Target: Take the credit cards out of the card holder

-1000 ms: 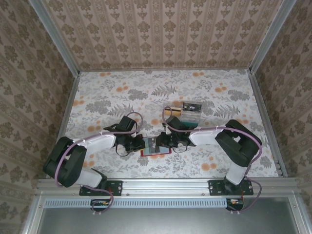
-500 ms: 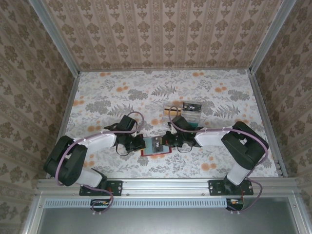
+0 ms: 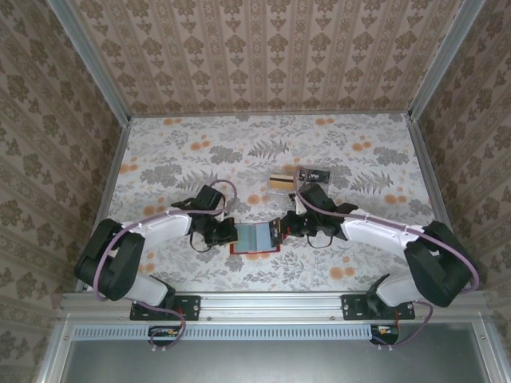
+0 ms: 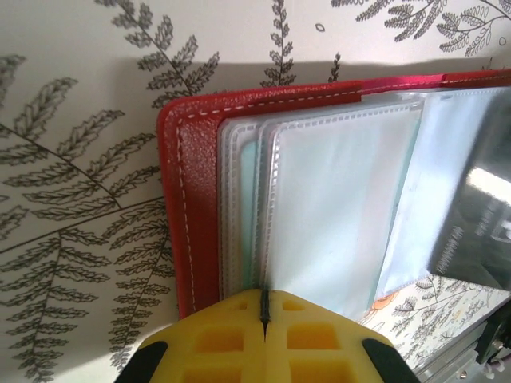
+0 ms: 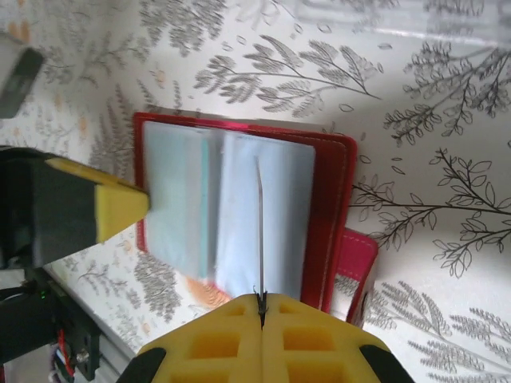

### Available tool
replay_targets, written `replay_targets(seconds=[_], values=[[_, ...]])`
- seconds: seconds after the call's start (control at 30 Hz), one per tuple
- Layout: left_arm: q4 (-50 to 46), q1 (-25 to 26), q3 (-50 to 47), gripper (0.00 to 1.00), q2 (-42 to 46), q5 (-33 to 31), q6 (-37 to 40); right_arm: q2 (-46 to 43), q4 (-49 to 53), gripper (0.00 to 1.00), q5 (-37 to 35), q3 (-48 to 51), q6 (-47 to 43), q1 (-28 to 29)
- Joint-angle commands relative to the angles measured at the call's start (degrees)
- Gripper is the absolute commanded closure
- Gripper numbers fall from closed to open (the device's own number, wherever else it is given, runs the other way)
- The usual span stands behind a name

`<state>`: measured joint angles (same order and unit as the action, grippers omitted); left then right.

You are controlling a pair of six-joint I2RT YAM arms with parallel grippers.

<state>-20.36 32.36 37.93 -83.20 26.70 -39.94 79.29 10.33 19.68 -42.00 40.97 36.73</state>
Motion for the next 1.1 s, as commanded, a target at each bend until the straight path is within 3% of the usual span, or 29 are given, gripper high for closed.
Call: replay_targets(seconds=[0.0, 0.17, 0.23, 0.43, 0.5, 0.7, 0.73, 0.93, 1.07], values=[[-3.7, -1.3, 3.3, 1.0, -0.5, -1.2, 2.7, -4.1, 11.2, 1.0, -3.4, -6.0, -7.6, -0.1], [-5.5, -2.8, 8.0, 0.75, 1.1, 0.2, 3.6, -5.7, 23.7, 1.0, -10.4, -16.4, -19.2, -0.1], [-6.5, -3.2, 10.5, 0.61, 2.1, 0.1, 4.0, -5.6, 26.9, 1.0, -13.5, -20.5, -24.4, -0.1], [-9.4, -5.2, 16.5, 0.23, 4.9, -1.4, 5.7, -5.8, 28.0, 1.0, -21.1, -26.2, -43.2, 0.0], [-9.8, -5.8, 17.7, 0.15, 6.1, -1.7, 6.3, -6.1, 27.7, 1.0, -22.2, -26.1, -51.9, 0.0], [-7.7, -8.8, 17.9, 0.08, 8.7, -1.2, 6.4, -5.0, 26.5, 1.0, -27.8, -26.2, -70.0, -0.2], [-7.5, -8.8, 17.9, 0.0, 8.9, -1.1, 6.6, -4.2, 26.3, 1.0, -28.7, -26.4, -72.7, -0.2], [-7.7, -9.1, 18.3, 0.0, 9.5, -1.5, 7.9, -0.5, 25.4, 1.0, -31.2, -27.0, -88.3, -1.7], [-8.0, -9.6, 18.5, 0.0, 9.7, -1.4, 8.6, 2.9, 27.0, 1.0, -29.0, -29.4, -91.8, -5.0]])
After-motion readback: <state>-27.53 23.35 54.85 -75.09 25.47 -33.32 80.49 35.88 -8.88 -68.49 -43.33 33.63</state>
